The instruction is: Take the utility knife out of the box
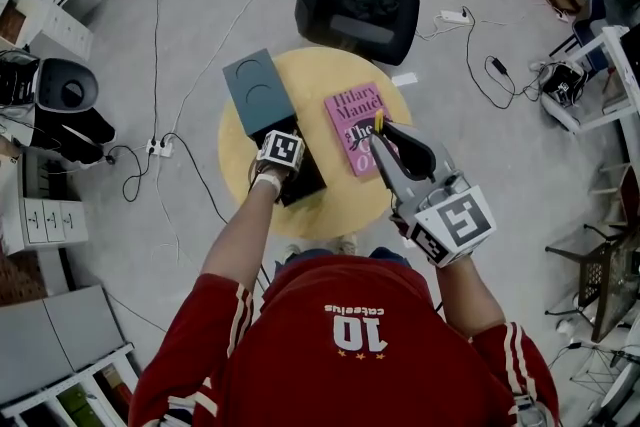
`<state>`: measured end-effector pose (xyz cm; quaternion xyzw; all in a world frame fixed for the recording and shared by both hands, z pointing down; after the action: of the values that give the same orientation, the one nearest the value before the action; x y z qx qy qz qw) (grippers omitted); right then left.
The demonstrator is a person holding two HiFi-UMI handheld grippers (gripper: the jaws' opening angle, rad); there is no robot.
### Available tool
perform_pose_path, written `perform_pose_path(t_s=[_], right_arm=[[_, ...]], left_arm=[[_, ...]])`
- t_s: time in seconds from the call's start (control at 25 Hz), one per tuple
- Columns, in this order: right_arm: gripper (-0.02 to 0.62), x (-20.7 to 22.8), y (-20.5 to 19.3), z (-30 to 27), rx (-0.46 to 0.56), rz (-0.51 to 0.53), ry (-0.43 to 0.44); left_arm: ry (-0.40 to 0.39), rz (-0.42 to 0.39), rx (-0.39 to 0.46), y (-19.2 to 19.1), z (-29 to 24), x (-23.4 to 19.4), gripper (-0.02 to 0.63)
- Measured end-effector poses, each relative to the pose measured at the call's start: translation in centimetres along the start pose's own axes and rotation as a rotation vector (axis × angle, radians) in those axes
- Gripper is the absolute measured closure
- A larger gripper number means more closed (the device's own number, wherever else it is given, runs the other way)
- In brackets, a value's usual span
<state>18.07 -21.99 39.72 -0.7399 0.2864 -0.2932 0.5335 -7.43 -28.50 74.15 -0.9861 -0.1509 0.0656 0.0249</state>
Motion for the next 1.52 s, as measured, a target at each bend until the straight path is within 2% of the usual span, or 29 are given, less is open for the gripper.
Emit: perform_pose_path(t_s=[0.2,0.36,0.56,0.92,1.32,1.52], right_arm=[[0.54,-1.1,0.4,-0.2,0.016,0.006,-0.005],[0.54,-2.1,0.9,-0.2,0.026,-0.002,-0.021],[0.54,-3.4,1.2,-0.3,0.041,-0.019,-0.055],[0.54,-6.3,2.0,-0.7,0.061,-0.027,-0.092],[0.54,-9.4,3.4,-1.7,0.097,-0.047,-0.094],[0.54,-10.6,4.5,-1.7,0.139,-0.058,-0.095]], left_arm=[[-0.037,0.017,0.051,-0.2,1.7,-0.3,0.476],[-0.073,-0.005,0.176,-0.1,4.3,-0.1,0.476],[-0.087,-0.072,0.291,-0.8,8.1,0.0,0.476],[-0.142,-0.136,0.598,-3.0,17.4,0.9,0.476],[-0.079,-0.234,0.997,-6.9,30.2,2.0,0.477],[-0.088,-0.266,1.164,-9.1,35.8,2.8,0.476]])
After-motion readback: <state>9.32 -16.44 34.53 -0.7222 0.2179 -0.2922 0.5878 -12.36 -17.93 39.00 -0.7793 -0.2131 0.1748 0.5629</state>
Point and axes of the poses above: the fingertips, and each gripper's own axes: z backward along the fingers, x to its right, y out of its top, the point moved 8 cm from there along z, backward along the fingers, and after that the axes turned 10 degrees about -x, right-handed, at the moved point
